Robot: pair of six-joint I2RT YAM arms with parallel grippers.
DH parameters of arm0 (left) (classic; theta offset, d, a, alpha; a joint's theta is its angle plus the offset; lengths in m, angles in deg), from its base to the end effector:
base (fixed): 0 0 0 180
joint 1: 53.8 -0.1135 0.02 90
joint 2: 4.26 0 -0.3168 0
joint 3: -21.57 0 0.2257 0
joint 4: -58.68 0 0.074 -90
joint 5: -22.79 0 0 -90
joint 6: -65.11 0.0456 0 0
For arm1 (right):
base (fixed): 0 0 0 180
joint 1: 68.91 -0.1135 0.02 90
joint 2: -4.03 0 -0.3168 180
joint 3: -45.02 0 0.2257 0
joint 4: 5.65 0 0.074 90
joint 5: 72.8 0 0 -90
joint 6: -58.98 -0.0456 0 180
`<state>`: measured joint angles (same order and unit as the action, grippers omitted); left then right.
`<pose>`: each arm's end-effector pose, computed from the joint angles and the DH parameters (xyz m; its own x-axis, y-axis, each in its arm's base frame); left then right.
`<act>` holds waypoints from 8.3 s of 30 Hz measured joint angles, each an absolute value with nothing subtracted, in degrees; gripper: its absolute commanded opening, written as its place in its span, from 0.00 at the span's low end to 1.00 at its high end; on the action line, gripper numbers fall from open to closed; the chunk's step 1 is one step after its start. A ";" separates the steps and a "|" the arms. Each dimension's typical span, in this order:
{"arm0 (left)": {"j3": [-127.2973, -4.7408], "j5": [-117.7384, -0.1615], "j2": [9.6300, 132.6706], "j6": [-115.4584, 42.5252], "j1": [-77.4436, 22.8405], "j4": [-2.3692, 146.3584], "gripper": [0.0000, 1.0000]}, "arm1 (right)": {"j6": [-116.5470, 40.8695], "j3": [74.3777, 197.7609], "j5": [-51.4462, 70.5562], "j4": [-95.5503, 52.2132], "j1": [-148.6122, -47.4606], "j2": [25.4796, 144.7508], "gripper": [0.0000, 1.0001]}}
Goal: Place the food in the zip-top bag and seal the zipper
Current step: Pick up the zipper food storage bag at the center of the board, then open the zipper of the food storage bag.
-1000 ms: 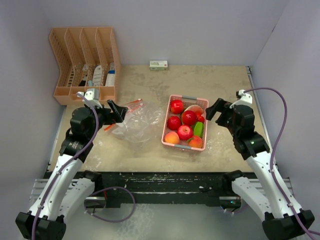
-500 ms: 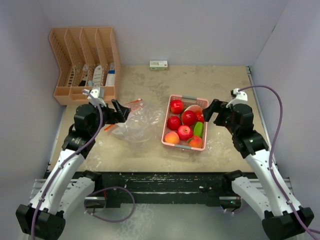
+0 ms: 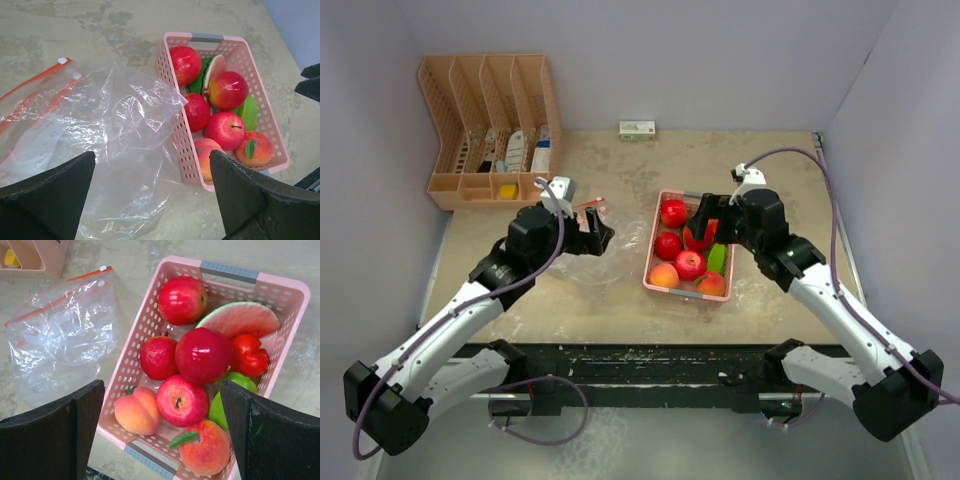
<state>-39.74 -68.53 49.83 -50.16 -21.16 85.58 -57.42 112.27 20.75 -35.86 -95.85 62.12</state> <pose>0.1443 -0.0912 0.3582 -0.4788 -0.2001 -0.8548 0.3500 0.8494 -0.3949 0.1679 0.0822 0.3754 -0.4650 0.2615 -0.8458 -0.2165 0.8928 0.3950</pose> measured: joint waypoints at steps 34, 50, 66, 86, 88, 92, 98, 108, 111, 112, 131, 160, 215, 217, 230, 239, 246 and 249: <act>-25.95 -100.53 39.95 -67.69 -27.19 85.28 0.99 | -58.49 123.77 26.10 -30.18 -108.02 80.11 0.98; -31.37 -66.96 67.95 -50.95 -44.41 60.82 0.99 | -58.90 123.83 27.20 -28.60 -108.24 80.52 0.99; -33.62 -57.17 76.52 -43.28 -44.44 62.83 0.87 | -58.95 123.09 28.29 -28.01 -108.24 79.30 0.99; -31.37 -47.51 66.53 -48.35 -44.41 66.61 0.00 | -58.73 122.30 27.96 -28.32 -108.24 76.33 0.95; -31.59 -47.90 61.57 -48.50 -44.41 68.01 0.00 | -58.55 122.30 26.65 -28.30 -108.24 76.33 0.92; -34.06 -50.02 53.54 -48.28 -44.41 71.75 0.00 | -58.38 122.30 22.85 -27.40 -109.12 76.57 0.90; -36.74 -54.46 49.11 -47.63 -44.28 76.16 0.00 | -58.29 123.00 18.52 -22.75 -113.31 81.92 0.93; -31.76 -64.53 46.24 -45.88 -33.59 73.37 0.00 | -64.26 128.27 21.60 -18.00 -113.97 86.03 0.97; -29.88 -66.50 46.35 -45.25 -29.73 72.47 0.00 | -66.97 137.05 23.70 -18.57 -113.95 90.60 0.96; -29.71 -67.00 46.29 -45.20 -29.14 72.01 0.00 | -68.02 139.09 23.83 -18.40 -113.95 91.89 0.95; -28.33 -72.42 46.94 -43.59 -18.82 62.61 0.00 | -79.32 141.97 21.99 -22.94 -114.03 100.92 0.88; -40.39 -69.71 41.24 -42.45 -15.80 72.05 0.99 | -69.83 132.12 27.63 -20.14 -114.34 92.24 0.00; -56.81 -57.06 59.18 -43.61 -15.78 88.01 0.80 | -48.61 125.91 25.67 -18.72 -115.85 79.78 0.00; -56.83 -57.04 60.10 -43.72 -15.78 87.86 0.74 | -48.61 126.17 25.67 -18.66 -115.91 79.78 0.00; -56.83 -61.04 60.95 -42.32 -15.78 90.20 0.04 | -48.87 126.32 30.34 -19.10 -116.15 79.76 0.00; -58.73 -83.35 58.18 -37.77 -15.78 99.27 0.00 | -52.54 128.51 37.40 -25.67 -116.18 79.12 0.00; -63.21 -92.42 56.58 -33.55 -15.26 101.52 0.00 | -56.24 131.31 40.27 -28.41 -116.83 79.85 0.13; -63.23 -93.73 55.14 -31.96 -15.15 102.09 0.00 | -56.35 130.15 36.83 -26.29 -116.87 79.80 0.30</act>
<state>-63.23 -93.73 55.14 -31.96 -15.15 102.09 -56.35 130.15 36.83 -26.29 -116.87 79.80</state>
